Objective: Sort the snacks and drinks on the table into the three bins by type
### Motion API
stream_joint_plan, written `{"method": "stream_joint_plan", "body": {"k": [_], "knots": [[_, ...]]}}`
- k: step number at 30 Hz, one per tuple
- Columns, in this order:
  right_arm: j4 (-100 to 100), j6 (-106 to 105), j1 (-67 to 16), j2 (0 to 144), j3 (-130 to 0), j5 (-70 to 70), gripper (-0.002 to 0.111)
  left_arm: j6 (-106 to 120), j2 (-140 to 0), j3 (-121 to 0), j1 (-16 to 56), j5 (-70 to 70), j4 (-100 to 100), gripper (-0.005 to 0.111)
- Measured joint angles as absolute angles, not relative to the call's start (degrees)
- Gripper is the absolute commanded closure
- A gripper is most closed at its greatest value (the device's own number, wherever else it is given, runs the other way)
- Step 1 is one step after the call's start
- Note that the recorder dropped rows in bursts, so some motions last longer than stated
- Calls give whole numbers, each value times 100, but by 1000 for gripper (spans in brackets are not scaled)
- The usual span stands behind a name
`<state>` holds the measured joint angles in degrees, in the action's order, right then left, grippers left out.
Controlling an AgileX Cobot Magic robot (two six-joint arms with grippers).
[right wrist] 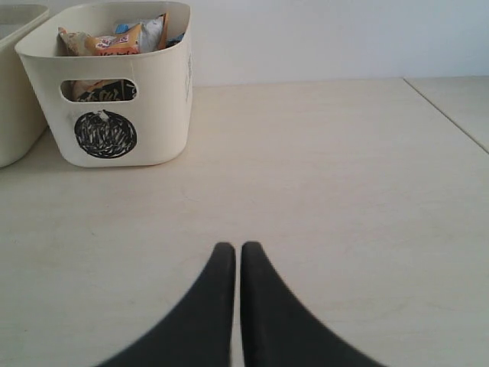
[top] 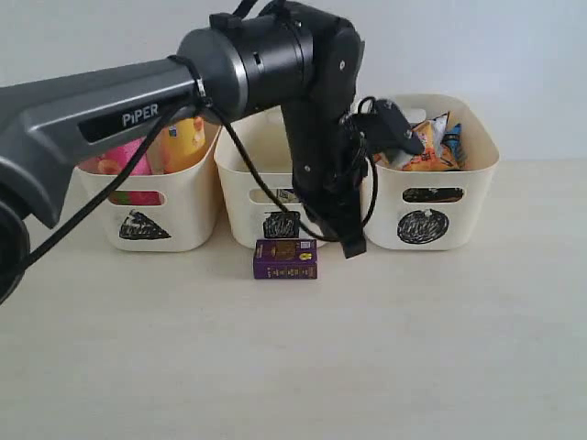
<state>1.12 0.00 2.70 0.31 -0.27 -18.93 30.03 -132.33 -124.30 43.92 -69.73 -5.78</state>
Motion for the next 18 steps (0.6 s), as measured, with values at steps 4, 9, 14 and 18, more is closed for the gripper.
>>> {"method": "stream_joint_plan", "body": {"k": [4,9,14,18], "knots": [[112,0,270,31,-27,-1893,108,2386,-13053,-11815,4392,-6984,-648,103],[102,0,270,31,-27,-1893,108,-558,-12774,-11100,4392,-6827,-1994,99],[102,0,270,31,-27,-1893,108,-1432,-12796,-10664,4378,-6184,-2298,26],[102,0,270,31,-27,-1893,108,-2144,-12821,-10664,4378,-5933,-2097,-1]]}}
